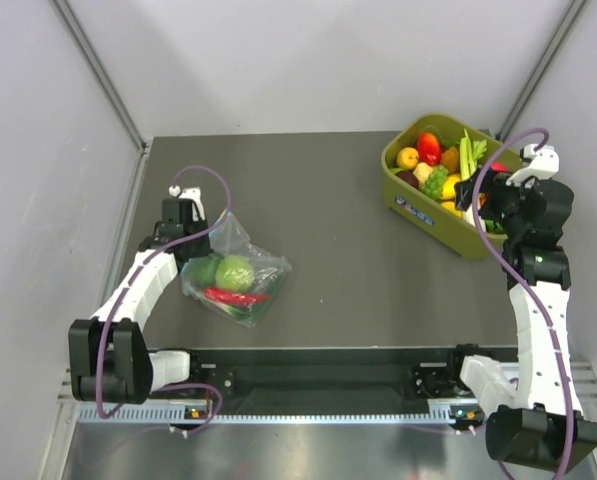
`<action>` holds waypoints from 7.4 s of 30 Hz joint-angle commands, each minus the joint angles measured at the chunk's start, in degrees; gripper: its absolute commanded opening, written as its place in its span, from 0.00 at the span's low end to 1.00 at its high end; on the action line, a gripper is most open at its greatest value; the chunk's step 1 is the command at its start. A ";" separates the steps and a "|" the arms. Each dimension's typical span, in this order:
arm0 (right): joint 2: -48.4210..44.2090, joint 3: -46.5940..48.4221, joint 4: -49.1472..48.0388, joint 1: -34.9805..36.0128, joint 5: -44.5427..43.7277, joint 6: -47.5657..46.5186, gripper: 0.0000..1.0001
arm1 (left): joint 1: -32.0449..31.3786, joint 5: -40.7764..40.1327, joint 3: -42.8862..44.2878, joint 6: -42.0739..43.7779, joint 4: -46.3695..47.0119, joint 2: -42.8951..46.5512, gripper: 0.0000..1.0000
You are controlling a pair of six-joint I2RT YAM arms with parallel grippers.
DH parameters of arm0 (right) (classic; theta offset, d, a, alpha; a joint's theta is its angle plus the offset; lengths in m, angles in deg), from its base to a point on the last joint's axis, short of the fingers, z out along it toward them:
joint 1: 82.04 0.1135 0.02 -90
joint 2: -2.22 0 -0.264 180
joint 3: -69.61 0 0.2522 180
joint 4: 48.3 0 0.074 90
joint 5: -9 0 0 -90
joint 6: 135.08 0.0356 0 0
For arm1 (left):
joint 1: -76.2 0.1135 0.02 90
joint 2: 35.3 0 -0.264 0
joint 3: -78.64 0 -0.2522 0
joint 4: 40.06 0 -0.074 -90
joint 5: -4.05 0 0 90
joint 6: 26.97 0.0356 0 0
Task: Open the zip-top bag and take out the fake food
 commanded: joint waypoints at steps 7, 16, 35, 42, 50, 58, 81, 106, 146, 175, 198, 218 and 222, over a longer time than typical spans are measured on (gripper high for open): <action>-0.71 1.23 -0.60 0.70 1.02 -0.84 1.00 | -0.12 16.24 4.19 0.65 0.90 0.11 0.00; 3.50 3.60 -2.09 9.65 12.62 -4.00 1.00 | -5.91 27.25 7.09 0.73 4.95 -0.58 0.00; 23.11 10.64 -8.60 42.27 9.02 -3.74 1.00 | -6.09 -5.72 5.51 2.40 -1.99 -0.14 0.69; 21.70 8.18 -9.21 42.54 8.58 -3.83 1.00 | -6.18 -4.40 6.56 2.67 -3.05 -5.85 0.63; 20.91 6.86 -9.21 42.54 7.36 -4.09 1.00 | -6.18 -1.59 6.82 3.19 -3.75 -8.50 0.09; 23.28 4.84 -12.46 42.63 8.48 -4.45 1.00 | -6.27 7.72 6.12 3.37 -1.74 -4.72 0.00; 47.27 0.17 -52.63 49.39 21.86 3.73 0.86 | -8.90 24.08 2.78 4.51 3.81 5.83 0.00; 45.18 3.61 -58.34 43.07 32.48 6.45 0.00 | -10.93 27.17 3.13 6.71 4.77 8.11 0.53; 21.09 0.52 -29.79 44.91 41.98 -6.11 0.00 | -19.01 57.30 14.73 5.74 21.91 3.90 0.66; 16.87 0.01 -24.59 42.45 38.20 -11.48 0.52 | -24.11 58.88 20.10 17.61 3.10 -0.77 0.00; 22.84 -5.19 -43.23 41.48 43.21 -0.23 0.00 | -24.11 61.78 19.39 15.33 5.83 -0.41 0.32; 26.01 -4.57 -41.21 43.41 47.87 -0.67 0.00 | -24.11 60.12 15.09 6.80 18.92 -0.68 0.66; 26.71 -4.48 -40.85 44.38 47.96 -0.84 0.00 | -24.11 59.68 14.47 5.31 21.20 -0.33 0.66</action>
